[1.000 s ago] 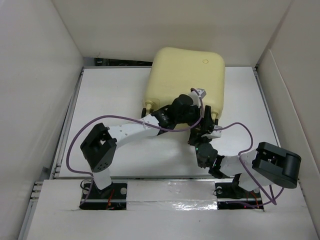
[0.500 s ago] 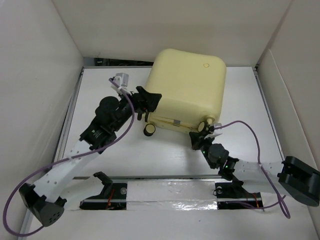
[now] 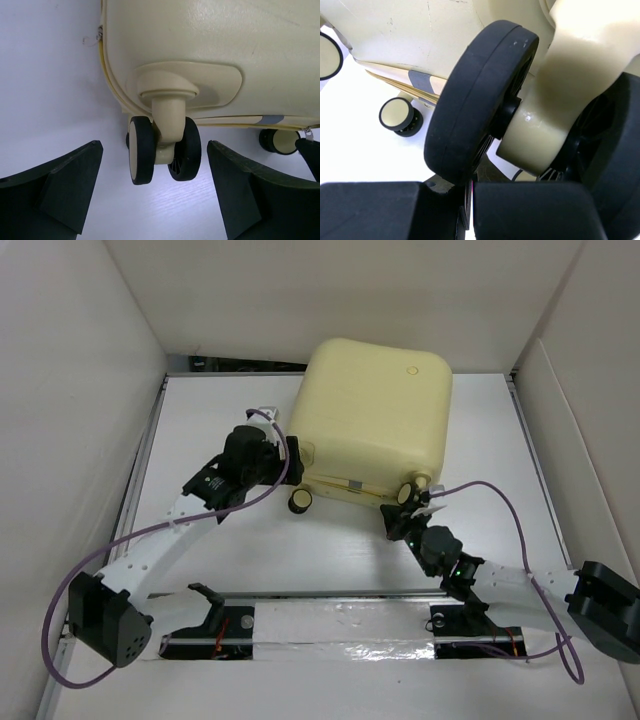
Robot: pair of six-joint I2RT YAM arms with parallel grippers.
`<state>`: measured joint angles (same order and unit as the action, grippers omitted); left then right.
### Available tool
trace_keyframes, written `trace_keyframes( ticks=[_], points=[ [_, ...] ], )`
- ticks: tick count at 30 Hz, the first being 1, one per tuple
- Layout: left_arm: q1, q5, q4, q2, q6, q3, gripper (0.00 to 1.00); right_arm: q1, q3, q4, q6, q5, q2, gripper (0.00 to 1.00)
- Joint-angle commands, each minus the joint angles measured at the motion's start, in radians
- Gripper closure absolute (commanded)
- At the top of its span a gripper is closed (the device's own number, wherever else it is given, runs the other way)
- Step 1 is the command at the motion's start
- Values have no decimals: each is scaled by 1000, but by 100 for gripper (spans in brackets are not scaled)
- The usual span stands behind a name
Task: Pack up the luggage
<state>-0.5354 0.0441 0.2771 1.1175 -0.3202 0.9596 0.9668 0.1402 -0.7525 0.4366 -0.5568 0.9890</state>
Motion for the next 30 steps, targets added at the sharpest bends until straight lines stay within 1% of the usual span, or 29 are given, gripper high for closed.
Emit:
trace_keyframes(
  ticks=[1,5,6,7,8,9,10,11,12,13,14,15,16,17,18,19,20,22,23,25,26,27,30],
  points=[
    [0,-99,-15,24,66,51,18,-2,30,-113,4,52,-21,100],
    [-18,-107,-16,93,86,71,37,-2,45,-102,-1,54,-10,100],
    [-18,-119,-12,125,87,88,50,-2,50,-97,-2,55,-6,100],
    [-18,-127,-9,140,90,94,56,-2,55,-96,-6,57,0,100],
    [-29,-133,-7,156,95,102,64,-2,65,-93,-10,63,8,100],
    [-40,-141,-12,175,93,106,88,-2,71,-84,-16,66,11,100],
    [-40,-151,-21,180,87,107,98,-2,79,-77,-24,70,14,100],
    [-40,-171,-50,185,69,103,100,-2,103,-71,-35,75,25,100],
    [-40,-249,-73,189,49,96,100,-11,120,-62,-82,80,31,100],
    [-49,-297,-102,188,24,87,100,-22,143,-35,-104,89,34,100],
    [-49,-349,-190,186,-5,74,100,-34,174,13,-119,110,33,100],
    [-49,-440,-247,180,-82,58,100,-49,233,87,-134,132,28,100],
    [-79,-466,-297,179,-123,29,100,-78,254,108,-151,153,25,100],
    [-110,-473,-382,179,-153,21,100,-92,266,114,-151,200,20,100],
    [-147,-442,-407,186,-184,34,100,-103,272,116,-136,227,17,100],
    [-223,-414,-421,194,-192,48,100,-114,283,119,-125,251,23,100],
    [-259,-389,-464,205,-204,62,100,-114,291,123,-119,296,34,100],
    [-317,-360,-544,225,-264,76,100,-114,306,110,-104,316,87,100],
    [-363,-356,-629,231,-285,76,100,-105,306,93,-95,320,109,100],
    [-397,-348,-706,258,-331,85,100,-91,306,30,-64,330,157,100],
    [-423,-352,-777,269,-374,88,100,-68,309,1,-55,353,207,100],
    [-437,-355,-808,289,-391,91,100,-57,314,-48,-47,366,233,100],
    [-466,-331,-904,303,-433,108,100,-4,335,-100,-22,408,310,100]
  ],
)
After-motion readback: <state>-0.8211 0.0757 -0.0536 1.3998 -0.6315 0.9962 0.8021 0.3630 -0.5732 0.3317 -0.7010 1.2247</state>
